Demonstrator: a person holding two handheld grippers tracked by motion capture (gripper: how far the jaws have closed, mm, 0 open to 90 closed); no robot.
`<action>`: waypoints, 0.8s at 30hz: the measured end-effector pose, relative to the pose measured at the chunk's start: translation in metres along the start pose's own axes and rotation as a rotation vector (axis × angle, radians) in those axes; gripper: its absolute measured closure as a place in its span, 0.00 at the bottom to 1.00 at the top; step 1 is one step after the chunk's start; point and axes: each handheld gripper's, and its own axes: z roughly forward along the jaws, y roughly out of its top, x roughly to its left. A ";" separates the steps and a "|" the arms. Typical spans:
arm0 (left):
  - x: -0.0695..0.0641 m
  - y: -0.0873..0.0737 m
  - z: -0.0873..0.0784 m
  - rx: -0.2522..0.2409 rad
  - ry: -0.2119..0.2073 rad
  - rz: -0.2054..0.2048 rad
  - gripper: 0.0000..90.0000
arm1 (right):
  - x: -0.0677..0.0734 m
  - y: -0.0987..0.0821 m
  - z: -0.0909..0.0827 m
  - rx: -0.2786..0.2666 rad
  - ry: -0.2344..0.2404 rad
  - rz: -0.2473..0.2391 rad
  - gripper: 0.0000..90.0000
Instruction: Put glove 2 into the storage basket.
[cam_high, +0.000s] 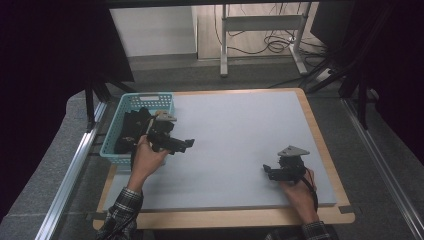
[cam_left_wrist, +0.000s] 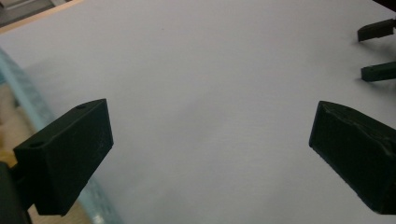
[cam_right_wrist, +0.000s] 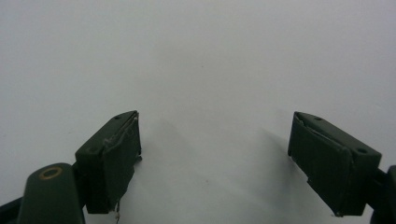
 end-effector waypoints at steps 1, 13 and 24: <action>-0.003 0.000 0.001 0.000 -0.006 0.003 0.00 | 0.000 0.000 0.000 0.000 -0.001 0.000 0.19; -0.035 -0.010 0.020 -0.006 -0.073 0.047 0.00 | 0.000 0.000 0.000 -0.001 -0.003 -0.003 0.19; -0.054 -0.031 0.041 0.001 -0.116 0.079 0.00 | 0.000 0.000 0.000 -0.002 -0.004 -0.003 0.19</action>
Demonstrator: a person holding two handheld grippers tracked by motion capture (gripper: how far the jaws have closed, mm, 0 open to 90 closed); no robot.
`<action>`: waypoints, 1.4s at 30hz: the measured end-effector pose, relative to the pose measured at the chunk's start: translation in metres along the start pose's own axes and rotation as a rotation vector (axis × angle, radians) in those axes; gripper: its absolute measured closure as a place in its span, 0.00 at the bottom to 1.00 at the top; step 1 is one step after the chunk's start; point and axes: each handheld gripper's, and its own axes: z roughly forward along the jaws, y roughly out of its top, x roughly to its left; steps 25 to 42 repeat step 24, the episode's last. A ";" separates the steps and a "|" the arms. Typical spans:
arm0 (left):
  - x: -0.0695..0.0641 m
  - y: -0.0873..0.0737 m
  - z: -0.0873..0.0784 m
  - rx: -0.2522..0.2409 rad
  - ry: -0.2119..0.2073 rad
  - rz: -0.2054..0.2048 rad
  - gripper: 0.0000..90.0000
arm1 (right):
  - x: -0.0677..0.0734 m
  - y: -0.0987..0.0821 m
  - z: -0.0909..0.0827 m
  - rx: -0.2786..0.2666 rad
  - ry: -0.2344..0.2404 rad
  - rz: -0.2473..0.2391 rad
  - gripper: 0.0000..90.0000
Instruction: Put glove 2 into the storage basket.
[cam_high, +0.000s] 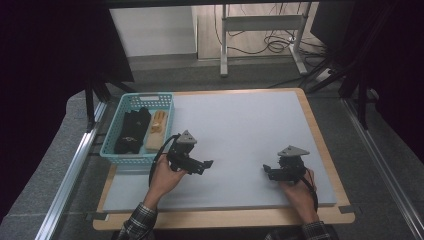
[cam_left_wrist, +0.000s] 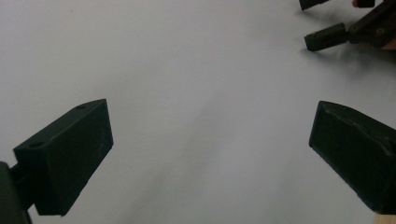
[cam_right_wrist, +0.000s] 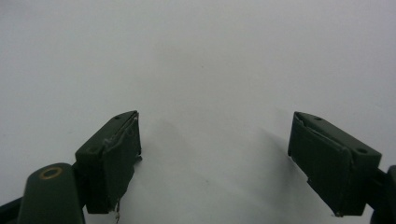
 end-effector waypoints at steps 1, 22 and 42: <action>-0.001 -0.002 0.003 0.005 0.000 0.007 0.00 | 0.000 0.000 0.000 0.000 0.000 0.000 0.19; -0.017 -0.051 0.041 0.099 0.000 0.059 0.00 | 0.000 0.000 0.000 -0.001 0.000 -0.001 0.19; -0.017 -0.051 0.042 0.099 0.001 0.057 0.00 | 0.000 0.000 0.000 -0.001 -0.001 -0.001 0.19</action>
